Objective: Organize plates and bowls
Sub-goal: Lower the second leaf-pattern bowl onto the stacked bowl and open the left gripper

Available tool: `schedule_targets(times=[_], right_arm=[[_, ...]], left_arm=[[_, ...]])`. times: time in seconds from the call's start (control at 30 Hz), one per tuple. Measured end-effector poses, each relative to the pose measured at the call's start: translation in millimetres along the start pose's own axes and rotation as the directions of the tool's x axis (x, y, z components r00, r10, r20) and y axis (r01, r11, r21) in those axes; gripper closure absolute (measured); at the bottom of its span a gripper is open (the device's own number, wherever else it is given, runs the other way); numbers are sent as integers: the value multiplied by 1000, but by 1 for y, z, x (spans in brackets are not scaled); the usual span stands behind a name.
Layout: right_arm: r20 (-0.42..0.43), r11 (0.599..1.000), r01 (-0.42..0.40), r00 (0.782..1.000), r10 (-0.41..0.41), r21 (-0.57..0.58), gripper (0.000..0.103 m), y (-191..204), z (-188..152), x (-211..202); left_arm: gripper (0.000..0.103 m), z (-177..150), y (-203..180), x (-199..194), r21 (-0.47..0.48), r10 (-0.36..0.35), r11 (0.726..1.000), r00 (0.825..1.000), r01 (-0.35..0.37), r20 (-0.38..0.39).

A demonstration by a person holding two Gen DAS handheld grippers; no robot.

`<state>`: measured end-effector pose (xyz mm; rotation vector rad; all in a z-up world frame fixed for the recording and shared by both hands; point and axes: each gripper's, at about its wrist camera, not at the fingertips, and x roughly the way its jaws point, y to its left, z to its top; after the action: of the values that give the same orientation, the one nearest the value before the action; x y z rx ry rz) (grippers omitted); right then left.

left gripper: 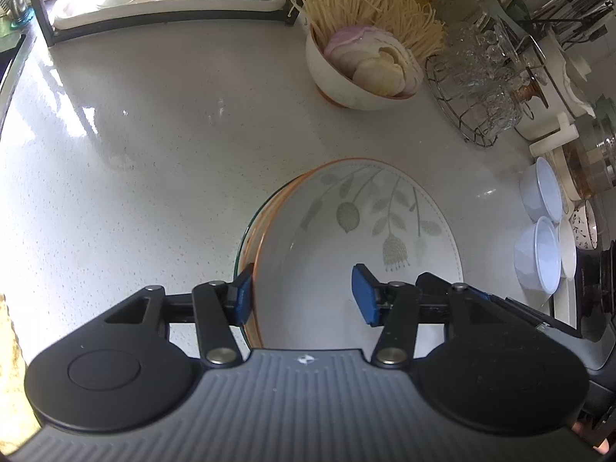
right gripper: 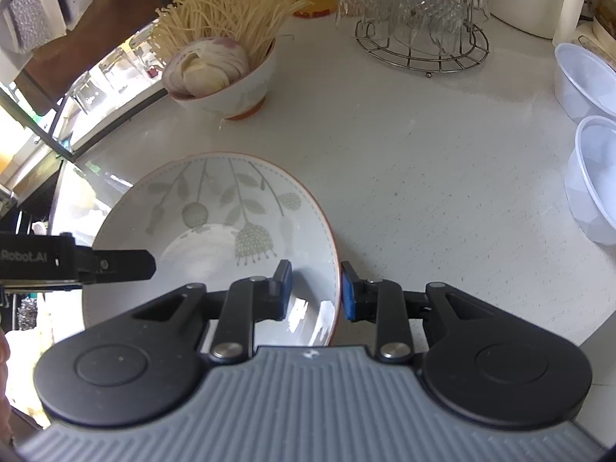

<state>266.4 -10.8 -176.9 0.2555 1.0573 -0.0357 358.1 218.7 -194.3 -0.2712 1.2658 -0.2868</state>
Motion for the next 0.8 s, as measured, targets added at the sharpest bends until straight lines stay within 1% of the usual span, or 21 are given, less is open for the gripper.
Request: schedule_targets(times=[0.17, 0.23, 0.33, 0.4, 0.43, 0.63, 0.8], right_arm=[[-3, 1000, -7, 1000, 7, 0, 72, -2, 1, 1], [-3, 1000, -6, 1000, 6, -2, 72, -1, 2, 1], [-5, 1000, -10, 1000, 10, 4, 72, -2, 4, 3], [-4, 1000, -14, 1000, 14, 9, 71, -2, 5, 3], [-4, 1000, -14, 1000, 14, 10, 71, -2, 6, 4], [-11, 1000, -15, 1000, 15, 22, 71, -3, 10, 5], [42, 1000, 7, 999, -8, 22, 71, -7, 18, -10]], left_arm=[[40, -2, -3, -1, -10, 12, 1000, 1000, -12, -2], [40, -2, -3, -6, -27, 22, 999, 1000, -22, 17], [39, -1, -5, -10, -9, 37, 999, 999, -37, 14], [35, 0, -7, -13, 1, 67, 998, 998, -67, 19], [35, 1, -8, -15, 13, 78, 997, 997, -78, 28], [35, 8, -11, -19, 35, 76, 996, 996, -78, 41], [35, 15, -19, -28, 58, 69, 996, 995, -73, 70]])
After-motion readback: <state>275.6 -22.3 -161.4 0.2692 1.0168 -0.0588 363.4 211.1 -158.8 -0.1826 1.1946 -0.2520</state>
